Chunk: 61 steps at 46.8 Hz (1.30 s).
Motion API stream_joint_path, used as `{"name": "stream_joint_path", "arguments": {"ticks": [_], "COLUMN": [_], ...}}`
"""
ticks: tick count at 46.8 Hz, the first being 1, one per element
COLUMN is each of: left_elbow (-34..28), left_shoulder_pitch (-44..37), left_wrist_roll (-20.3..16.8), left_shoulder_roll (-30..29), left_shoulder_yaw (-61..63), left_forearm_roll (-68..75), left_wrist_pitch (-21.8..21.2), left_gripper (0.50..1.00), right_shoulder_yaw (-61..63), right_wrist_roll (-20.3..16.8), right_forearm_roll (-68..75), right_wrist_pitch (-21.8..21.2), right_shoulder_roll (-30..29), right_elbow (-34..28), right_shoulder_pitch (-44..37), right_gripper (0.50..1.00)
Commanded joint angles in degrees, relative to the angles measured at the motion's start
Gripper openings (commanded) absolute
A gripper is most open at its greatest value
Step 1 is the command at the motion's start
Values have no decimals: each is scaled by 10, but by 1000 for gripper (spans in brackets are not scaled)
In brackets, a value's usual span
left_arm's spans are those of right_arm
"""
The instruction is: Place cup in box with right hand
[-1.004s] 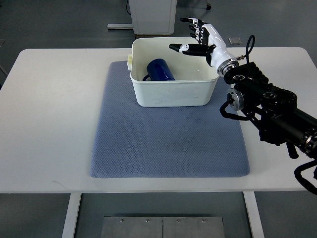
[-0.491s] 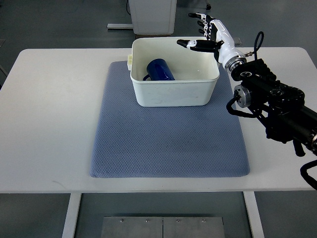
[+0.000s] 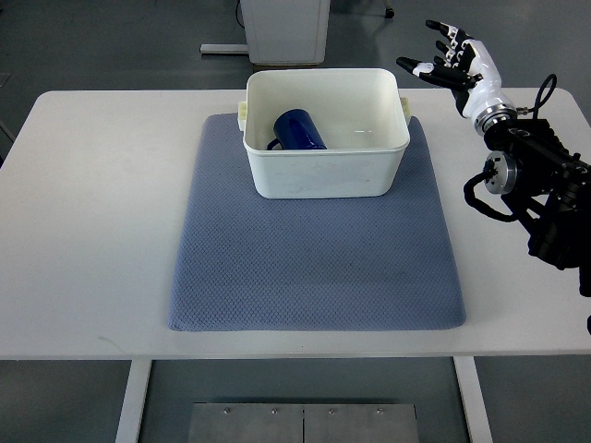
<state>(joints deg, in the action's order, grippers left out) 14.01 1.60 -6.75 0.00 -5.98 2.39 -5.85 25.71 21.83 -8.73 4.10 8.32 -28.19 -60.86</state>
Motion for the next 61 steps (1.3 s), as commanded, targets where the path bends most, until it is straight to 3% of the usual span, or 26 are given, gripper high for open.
{"name": "stream_joint_path", "arguments": {"ticks": [1, 11, 33, 49, 61], "left_elbow": [0, 1, 0, 0, 0], "left_shoulder_pitch": [0, 0, 0, 0, 0], "left_wrist_roll": [0, 0, 0, 0, 0], "left_shoulder_roll": [0, 0, 0, 0, 0], "left_shoulder_yaw": [0, 0, 0, 0, 0], "left_forearm_roll": [0, 0, 0, 0, 1], "left_wrist_pitch": [0, 0, 0, 0, 0], "left_gripper": [1000, 1000, 1000, 1000, 1000], "right_shoulder_yaw": [14, 69, 128, 129, 128], "right_wrist_roll": [0, -6, 0, 37, 46], "right_forearm_roll": [24, 72, 72, 72, 72], "right_wrist_pitch": [-17, -75, -123, -125, -125], "right_shoulder_roll": [10, 31, 41, 38, 36], "right_elbow": [0, 2, 2, 2, 2], "right_shoulder_pitch": [10, 43, 133, 183, 200], "right_gripper": [1000, 1000, 1000, 1000, 1000]}}
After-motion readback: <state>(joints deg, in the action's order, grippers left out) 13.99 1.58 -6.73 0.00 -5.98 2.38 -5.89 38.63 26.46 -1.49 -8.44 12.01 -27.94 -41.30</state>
